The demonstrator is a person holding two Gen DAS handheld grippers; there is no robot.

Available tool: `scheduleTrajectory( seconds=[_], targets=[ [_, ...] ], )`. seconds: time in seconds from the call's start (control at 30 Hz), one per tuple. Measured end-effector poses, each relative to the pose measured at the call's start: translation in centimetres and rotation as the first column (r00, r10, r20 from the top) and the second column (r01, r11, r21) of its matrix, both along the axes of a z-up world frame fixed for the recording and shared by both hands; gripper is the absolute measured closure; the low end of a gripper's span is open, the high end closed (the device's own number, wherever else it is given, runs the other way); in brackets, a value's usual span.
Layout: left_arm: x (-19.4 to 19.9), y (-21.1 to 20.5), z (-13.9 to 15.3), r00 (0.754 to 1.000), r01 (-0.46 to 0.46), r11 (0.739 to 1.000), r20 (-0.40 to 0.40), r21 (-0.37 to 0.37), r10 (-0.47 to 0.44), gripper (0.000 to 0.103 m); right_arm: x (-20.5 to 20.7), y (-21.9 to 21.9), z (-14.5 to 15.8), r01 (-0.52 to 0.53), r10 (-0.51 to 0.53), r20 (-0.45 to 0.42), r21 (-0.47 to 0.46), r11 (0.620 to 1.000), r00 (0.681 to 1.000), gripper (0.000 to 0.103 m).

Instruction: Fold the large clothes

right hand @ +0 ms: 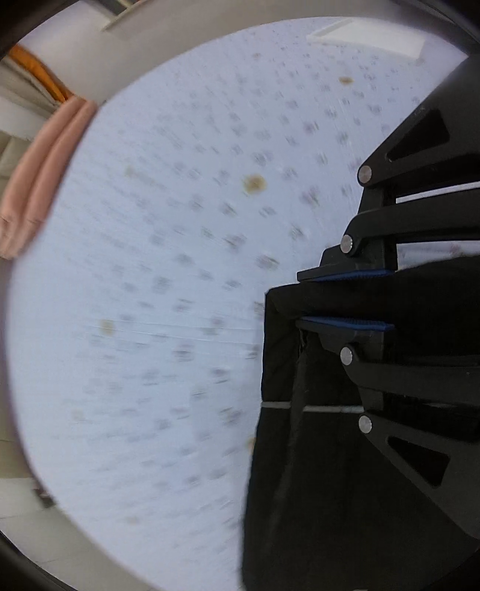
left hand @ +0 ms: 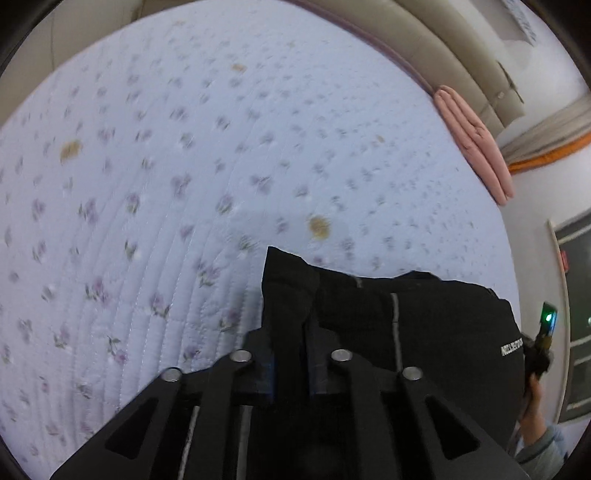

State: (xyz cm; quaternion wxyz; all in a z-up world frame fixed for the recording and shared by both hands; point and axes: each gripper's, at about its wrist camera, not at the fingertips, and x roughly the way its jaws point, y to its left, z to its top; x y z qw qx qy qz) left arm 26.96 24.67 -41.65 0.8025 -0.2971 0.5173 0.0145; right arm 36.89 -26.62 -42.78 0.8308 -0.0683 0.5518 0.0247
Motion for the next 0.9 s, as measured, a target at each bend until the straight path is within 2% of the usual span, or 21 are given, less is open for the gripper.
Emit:
scheduleTrajectory(
  seconds=[0.03, 0.1, 0.2, 0.23, 0.27, 0.33, 0.4, 0.43, 0.47, 0.57, 0.63, 0.73, 0.8, 0.9],
  targets=[
    [-0.1, 0.3, 0.0, 1.000, -0.009, 1.000, 0.002, -0.014, 0.009, 0.080, -0.1, 0.4, -0.9, -0.006, 0.006, -0.008, -0.019, 1.000, 1.000, 0.085],
    [-0.3, 0.6, 0.7, 1.000, -0.005, 1.000, 0.024, -0.005, 0.006, 0.080, -0.1, 0.8, -0.8, -0.009, 0.009, 0.006, -0.048, 0.999, 1.000, 0.084],
    [-0.9, 1.7, 2.2, 0.999, -0.005, 1.000, 0.038, 0.004, 0.005, 0.076, -0.1, 0.5, -0.5, -0.008, 0.007, -0.004, -0.033, 0.999, 1.000, 0.082],
    [-1.2, 2.3, 2.8, 0.999, -0.023, 1.000, 0.046, -0.018, 0.024, 0.074, -0.1, 0.2, 0.0, 0.000, 0.000, -0.014, -0.010, 1.000, 1.000, 0.073],
    [-1.6, 3.4, 4.2, 0.996, -0.055, 0.995, 0.069, -0.082, 0.061, 0.071, -0.2, -0.4, 0.8, 0.020, -0.020, -0.019, 0.013, 1.000, 1.000, 0.063],
    [-2.5, 5.6, 5.1, 0.987, -0.123, 0.977, 0.085, -0.174, 0.139, 0.072, -0.5, -1.7, 2.2, 0.059, -0.058, -0.011, 0.073, 0.996, 0.998, 0.054],
    [-3.8, 8.3, 6.5, 0.968, -0.212, 0.953, 0.087, -0.216, 0.235, 0.074, -1.8, -3.8, 4.3, 0.104, -0.106, 0.003, 0.145, 0.984, 0.994, 0.053],
    [-4.2, 8.9, 7.3, 0.962, -0.234, 0.949, 0.093, -0.210, 0.258, 0.074, -2.5, -4.5, 5.2, 0.118, -0.121, 0.005, 0.163, 0.980, 0.993, 0.052],
    [-4.8, 9.3, 8.4, 0.958, -0.246, 0.951, 0.100, -0.188, 0.268, 0.074, -3.3, -4.9, 6.1, 0.129, -0.132, 0.007, 0.172, 0.977, 0.991, 0.052],
    [-6.0, 8.1, 12.0, 0.970, -0.207, 0.978, 0.119, -0.038, 0.210, 0.074, -6.5, -4.7, 9.3, 0.104, -0.113, 0.034, 0.195, 0.975, 0.993, 0.051],
    [-6.9, 4.7, 14.4, 0.985, -0.133, 0.986, 0.127, 0.097, 0.121, 0.074, -9.1, -3.6, 11.3, 0.067, -0.081, 0.055, 0.213, 0.975, 0.995, 0.051],
    [-8.1, -1.3, 15.7, 0.991, -0.036, 0.975, 0.130, 0.220, 0.008, 0.073, -12.5, -0.8, 13.1, -0.002, -0.016, 0.069, 0.253, 0.967, 0.997, 0.051],
    [-8.9, -5.3, 15.7, 0.990, 0.012, 0.967, 0.135, 0.255, -0.048, 0.073, -13.8, 1.0, 13.5, -0.037, 0.018, 0.074, 0.267, 0.963, 0.997, 0.051],
    [-10.4, -10.7, 14.8, 0.984, 0.072, 0.965, 0.138, 0.253, -0.110, 0.074, -15.7, 4.4, 13.2, -0.088, 0.071, 0.070, 0.281, 0.956, 0.995, 0.051]
  ],
)
